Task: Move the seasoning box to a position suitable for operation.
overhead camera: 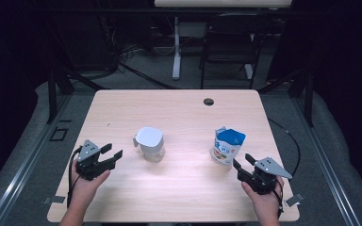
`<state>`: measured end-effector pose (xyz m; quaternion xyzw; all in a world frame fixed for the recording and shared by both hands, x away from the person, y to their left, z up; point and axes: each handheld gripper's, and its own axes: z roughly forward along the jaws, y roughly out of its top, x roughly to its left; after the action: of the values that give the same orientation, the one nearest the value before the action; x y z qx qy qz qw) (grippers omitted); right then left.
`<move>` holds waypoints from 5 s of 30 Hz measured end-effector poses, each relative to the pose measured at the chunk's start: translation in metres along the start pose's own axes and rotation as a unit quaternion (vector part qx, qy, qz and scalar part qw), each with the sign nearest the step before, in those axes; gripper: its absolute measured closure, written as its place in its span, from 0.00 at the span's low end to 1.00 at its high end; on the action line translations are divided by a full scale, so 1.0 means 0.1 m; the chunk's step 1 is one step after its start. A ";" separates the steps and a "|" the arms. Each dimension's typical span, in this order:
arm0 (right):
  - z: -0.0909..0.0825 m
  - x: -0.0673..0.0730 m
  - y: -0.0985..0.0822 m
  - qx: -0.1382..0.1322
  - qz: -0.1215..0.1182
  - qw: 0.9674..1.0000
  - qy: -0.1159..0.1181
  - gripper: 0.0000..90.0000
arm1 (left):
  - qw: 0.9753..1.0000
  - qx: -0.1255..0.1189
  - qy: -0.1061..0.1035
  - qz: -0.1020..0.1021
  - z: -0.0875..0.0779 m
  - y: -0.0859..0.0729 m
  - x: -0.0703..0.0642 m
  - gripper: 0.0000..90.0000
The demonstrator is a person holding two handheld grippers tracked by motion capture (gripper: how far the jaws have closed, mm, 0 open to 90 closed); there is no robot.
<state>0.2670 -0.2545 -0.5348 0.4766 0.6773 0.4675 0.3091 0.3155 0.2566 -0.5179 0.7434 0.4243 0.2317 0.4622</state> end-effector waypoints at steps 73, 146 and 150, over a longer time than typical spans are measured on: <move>0.05 0.03 -0.20 0.028 -0.016 0.999 0.009 0.48 | 0.997 0.079 -0.005 0.009 0.76 0.18 0.03 0.66; 0.04 0.23 -0.19 0.028 -0.043 0.998 0.041 0.48 | 0.995 0.103 -0.002 0.015 0.61 0.04 -0.50 0.91; 0.05 0.27 -0.19 0.027 -0.047 0.997 0.046 0.49 | 0.995 0.101 -0.005 0.016 0.56 0.00 -0.57 0.91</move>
<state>0.2548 -0.2291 -0.5534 0.4304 0.7246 0.4558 0.2863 0.3260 0.1808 -0.5410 0.7940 0.4317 0.1912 0.3830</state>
